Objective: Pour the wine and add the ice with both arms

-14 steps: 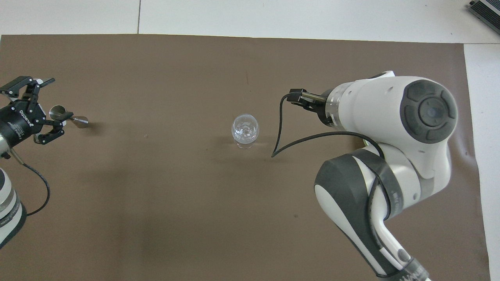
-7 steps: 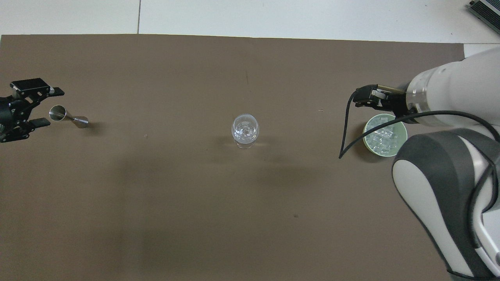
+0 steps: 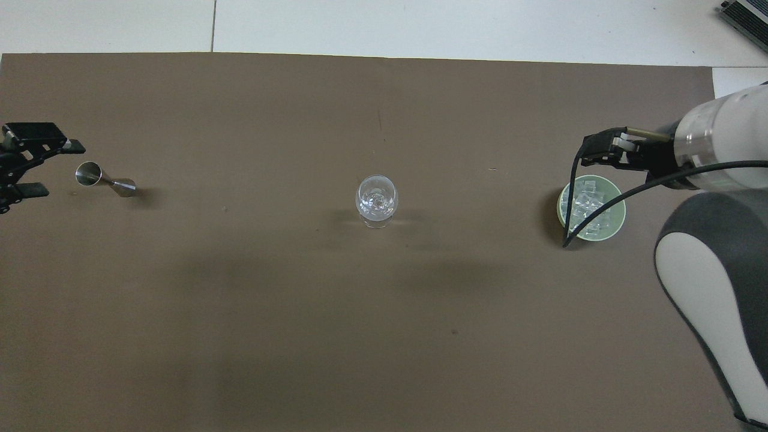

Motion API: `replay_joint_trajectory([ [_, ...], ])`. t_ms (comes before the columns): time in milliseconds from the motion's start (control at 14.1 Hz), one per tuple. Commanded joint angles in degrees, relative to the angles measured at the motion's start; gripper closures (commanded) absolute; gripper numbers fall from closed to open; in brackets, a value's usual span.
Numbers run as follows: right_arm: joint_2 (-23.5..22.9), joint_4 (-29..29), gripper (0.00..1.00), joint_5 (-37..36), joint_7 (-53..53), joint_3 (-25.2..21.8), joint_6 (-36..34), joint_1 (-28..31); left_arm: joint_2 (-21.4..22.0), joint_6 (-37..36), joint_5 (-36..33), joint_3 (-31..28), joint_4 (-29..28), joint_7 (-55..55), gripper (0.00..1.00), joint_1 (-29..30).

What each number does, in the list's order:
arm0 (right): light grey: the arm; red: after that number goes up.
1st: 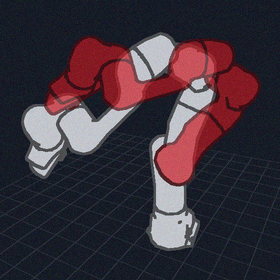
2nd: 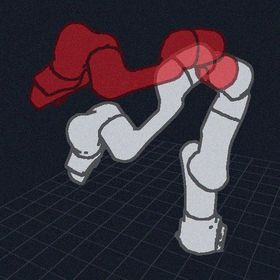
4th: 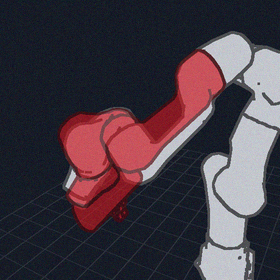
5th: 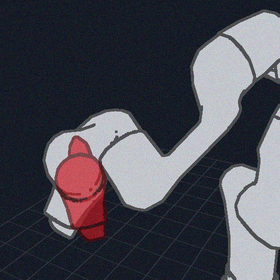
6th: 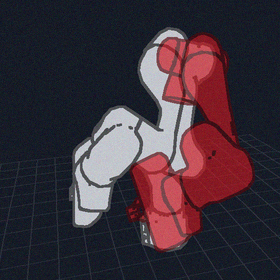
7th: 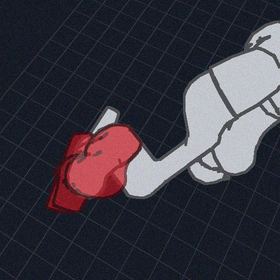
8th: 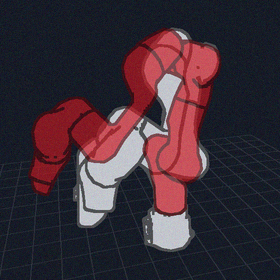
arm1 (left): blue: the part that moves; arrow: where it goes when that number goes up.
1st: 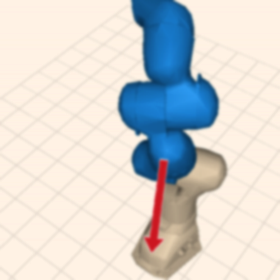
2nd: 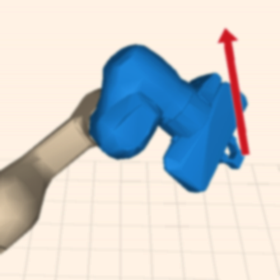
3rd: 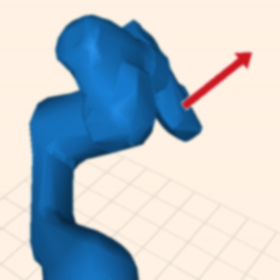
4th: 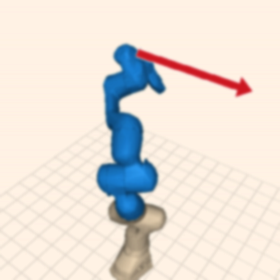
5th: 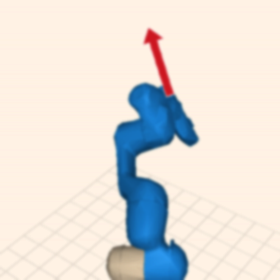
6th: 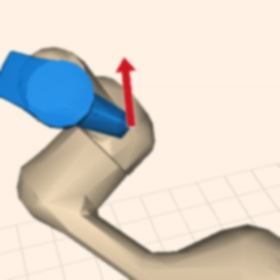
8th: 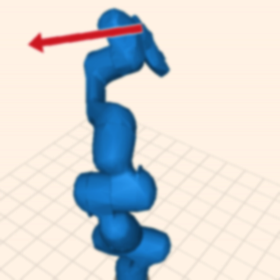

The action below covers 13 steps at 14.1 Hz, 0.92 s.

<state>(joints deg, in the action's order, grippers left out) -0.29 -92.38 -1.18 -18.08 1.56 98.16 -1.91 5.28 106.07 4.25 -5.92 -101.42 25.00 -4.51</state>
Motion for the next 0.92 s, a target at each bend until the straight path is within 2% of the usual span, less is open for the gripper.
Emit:
replay_joint_trajectory([
  [0,1.17,1.32,0.00,0.38,2.52,-1.20,-4.19,0.24,-1.24,-7.18,-2.93,-0.23,5.00,-2.22,0.00,-2.87],
  [213,1.87,1.86,0.00,0.56,4.11,-2.69,-6.59,0.24,-0.97,-11.32,-3.11,-0.23,6.76,-7.40,0.00,-3.40],
  [427,4.15,-2.09,0.00,1.00,4.19,-3.05,-4.31,0.06,-0.80,-12.90,-3.72,-0.41,6.94,-13.12,0.00,-2.88],
  [853,3.37,-2.54,0.00,1.09,7.62,-2.70,-4.56,1.55,-1.23,-15.90,-3.99,-0.41,9.49,-13.22,0.00,-2.70],
])
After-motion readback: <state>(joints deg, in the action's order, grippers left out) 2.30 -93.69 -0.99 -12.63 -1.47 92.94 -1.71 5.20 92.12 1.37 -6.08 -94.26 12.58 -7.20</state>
